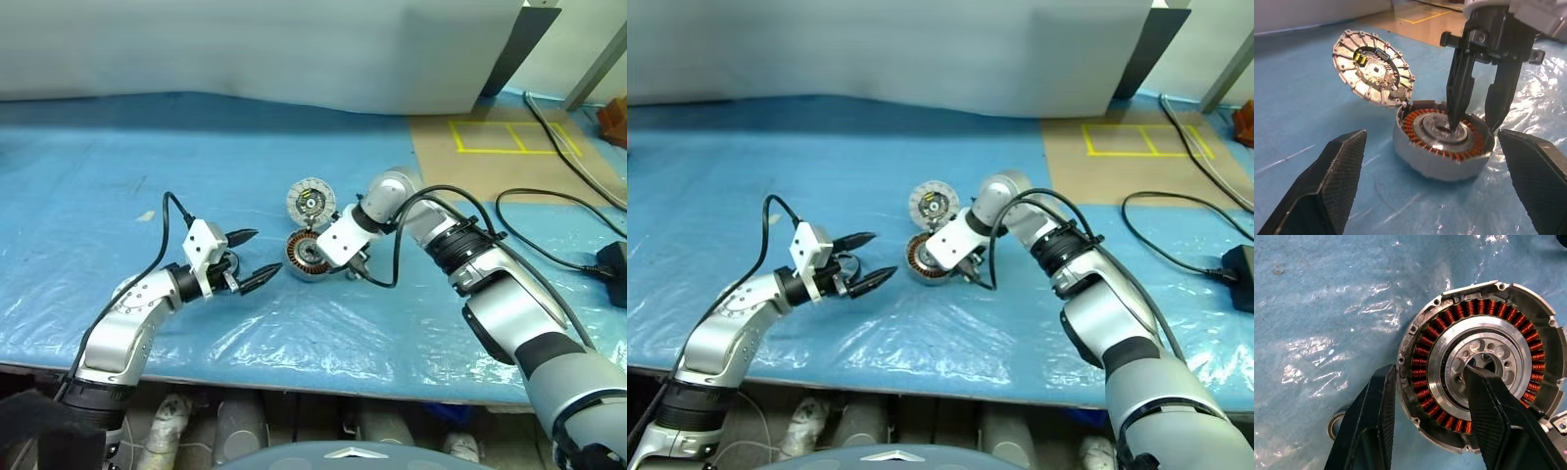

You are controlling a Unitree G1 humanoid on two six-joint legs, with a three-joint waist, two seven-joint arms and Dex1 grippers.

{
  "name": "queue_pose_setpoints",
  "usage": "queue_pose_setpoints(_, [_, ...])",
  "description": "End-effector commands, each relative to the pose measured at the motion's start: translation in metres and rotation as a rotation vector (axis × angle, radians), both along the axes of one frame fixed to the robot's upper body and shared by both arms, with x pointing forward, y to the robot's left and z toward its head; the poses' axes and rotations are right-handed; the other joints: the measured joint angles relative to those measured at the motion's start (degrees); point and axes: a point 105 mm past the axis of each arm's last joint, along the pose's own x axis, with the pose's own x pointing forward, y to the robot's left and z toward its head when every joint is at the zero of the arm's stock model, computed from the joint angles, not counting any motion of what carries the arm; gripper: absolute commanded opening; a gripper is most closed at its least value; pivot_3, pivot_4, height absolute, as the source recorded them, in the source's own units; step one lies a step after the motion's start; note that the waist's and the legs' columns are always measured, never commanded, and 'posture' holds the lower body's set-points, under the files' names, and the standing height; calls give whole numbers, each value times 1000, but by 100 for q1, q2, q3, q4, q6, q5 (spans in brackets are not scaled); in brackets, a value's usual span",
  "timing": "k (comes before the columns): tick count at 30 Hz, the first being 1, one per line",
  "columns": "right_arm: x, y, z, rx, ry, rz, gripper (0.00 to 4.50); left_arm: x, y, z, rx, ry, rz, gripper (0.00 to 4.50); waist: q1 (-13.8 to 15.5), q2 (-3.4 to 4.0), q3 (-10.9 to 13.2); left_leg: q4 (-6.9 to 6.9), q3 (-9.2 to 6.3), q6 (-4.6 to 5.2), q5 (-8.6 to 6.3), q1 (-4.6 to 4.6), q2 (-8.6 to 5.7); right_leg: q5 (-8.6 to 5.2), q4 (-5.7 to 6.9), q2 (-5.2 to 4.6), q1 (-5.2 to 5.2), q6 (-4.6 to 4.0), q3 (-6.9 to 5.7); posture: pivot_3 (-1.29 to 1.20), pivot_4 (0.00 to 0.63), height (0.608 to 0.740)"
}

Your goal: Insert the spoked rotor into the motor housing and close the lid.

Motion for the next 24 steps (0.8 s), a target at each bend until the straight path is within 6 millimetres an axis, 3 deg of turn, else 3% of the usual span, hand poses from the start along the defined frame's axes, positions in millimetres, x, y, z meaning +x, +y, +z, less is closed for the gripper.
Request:
queue_pose_setpoints(1, [-3, 1, -13, -53, -8, 28, 1899, -2, -1, 3, -9, -15, -16, 4500, -10, -2, -1, 0, 0, -15, -9, 7, 0, 0, 2, 0, 5, 0, 1, 0, 150, 740])
queue_pose_setpoints(6, [-4, 5, -10, -24, -18, 53, 1899, -1, 3, 0, -10, -8, -12, 4500, -13, -3, -2, -1, 1, -16, -10, 31, 1, 0, 8, 2, 20, 0, 6, 0, 150, 740])
queue_pose_setpoints(7, [-5, 5, -9, -17, -12, 57, 2195, -1, 3, -1, -10, -8, -12, 4500, -12, -3, -2, -1, 1, -16, -10, 32, 1, 0, 9, 2, 21, 0, 7, 0, 150, 740])
queue_pose_setpoints(9, [-1, 10, 1, 18, -71, 68, 2674, -2, 3, -2, -11, -5, -14, 4500, -6, -1, -1, -1, 1, -16, -10, 31, 1, 0, 9, 2, 20, 0, 7, 0, 150, 740])
queue_pose_setpoints(15, [2, 18, 46, 134, -129, 74, 2674, -2, -1, -1, -12, 1, -33, 4500, 5, -2, 1, 1, 1, 2, 1, -18, -3, 0, 1, 1, -14, 0, 5, 0, 150, 740])
queue_pose_setpoints(24, [-42, -4, 94, 342, 174, -69, 2674, -7, -6, 7, -17, 22, -81, 4500, 47, -4, 3, -7, 0, 4, 2, -17, 0, 0, 0, 2, -14, 0, -1, 0, 150, 740])
